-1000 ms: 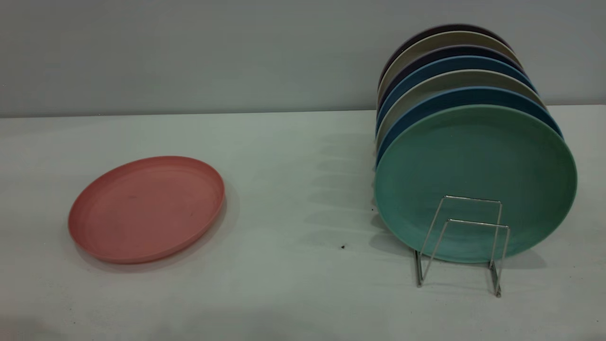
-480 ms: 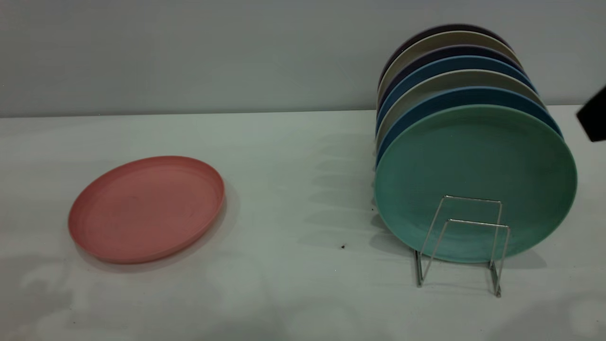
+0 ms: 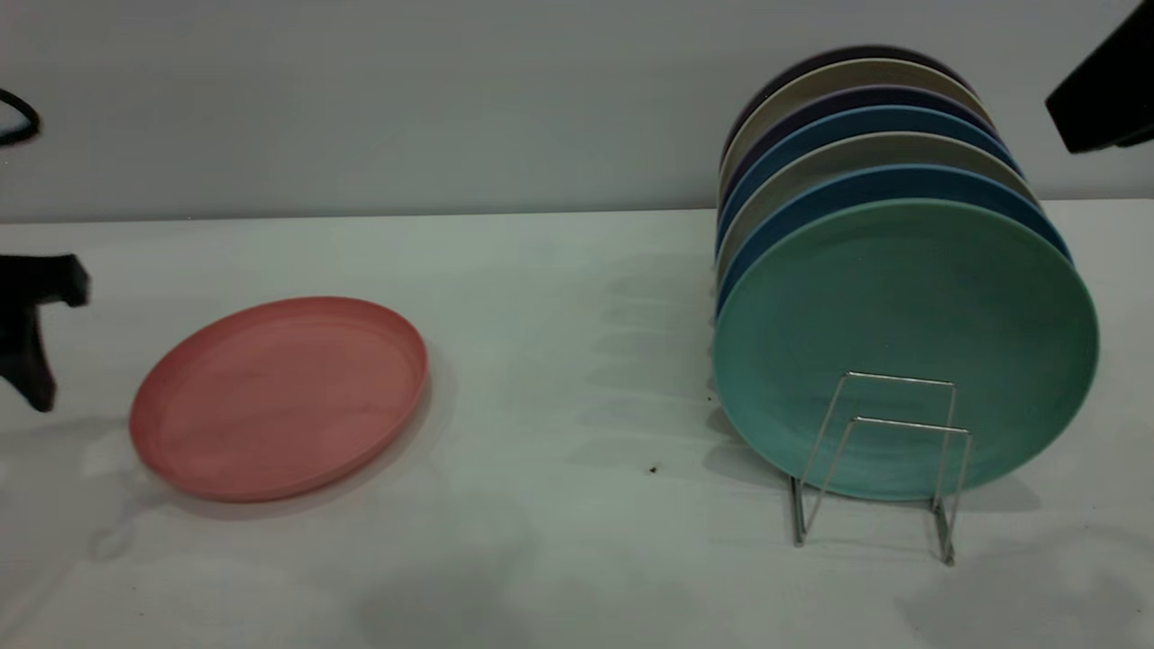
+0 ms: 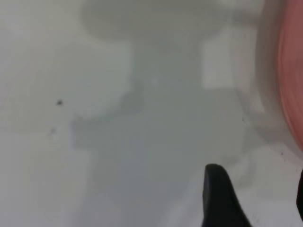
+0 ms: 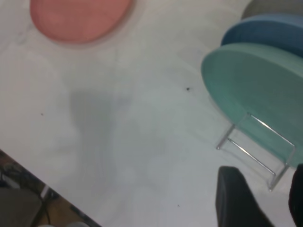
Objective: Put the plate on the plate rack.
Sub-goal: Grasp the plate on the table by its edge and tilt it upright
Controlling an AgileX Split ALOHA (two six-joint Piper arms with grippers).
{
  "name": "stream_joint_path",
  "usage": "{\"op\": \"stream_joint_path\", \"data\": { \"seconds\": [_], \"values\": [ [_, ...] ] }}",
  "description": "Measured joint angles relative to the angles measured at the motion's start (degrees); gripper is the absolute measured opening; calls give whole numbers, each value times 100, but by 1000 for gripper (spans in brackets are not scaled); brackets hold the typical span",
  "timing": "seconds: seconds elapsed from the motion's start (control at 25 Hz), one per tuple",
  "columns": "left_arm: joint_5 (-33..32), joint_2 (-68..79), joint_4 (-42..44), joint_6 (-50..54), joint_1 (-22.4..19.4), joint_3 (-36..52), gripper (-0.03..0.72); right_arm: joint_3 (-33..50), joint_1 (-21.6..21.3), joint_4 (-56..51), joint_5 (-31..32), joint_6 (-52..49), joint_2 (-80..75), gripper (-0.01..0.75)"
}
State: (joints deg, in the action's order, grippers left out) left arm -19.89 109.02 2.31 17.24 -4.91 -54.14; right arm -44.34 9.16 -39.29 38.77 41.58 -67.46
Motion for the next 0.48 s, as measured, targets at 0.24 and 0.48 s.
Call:
{"op": "stream_joint_path", "data": {
  "seconds": [0.24, 0.48],
  "values": [
    [-70, 734, -656, -613, 0, -547, 420, 0, 0, -361, 109, 468, -19, 299],
    [-127, 1076, -1219, -1085, 0, -920, 420, 0, 0, -1083, 332, 1236, -183, 299]
  ]
}}
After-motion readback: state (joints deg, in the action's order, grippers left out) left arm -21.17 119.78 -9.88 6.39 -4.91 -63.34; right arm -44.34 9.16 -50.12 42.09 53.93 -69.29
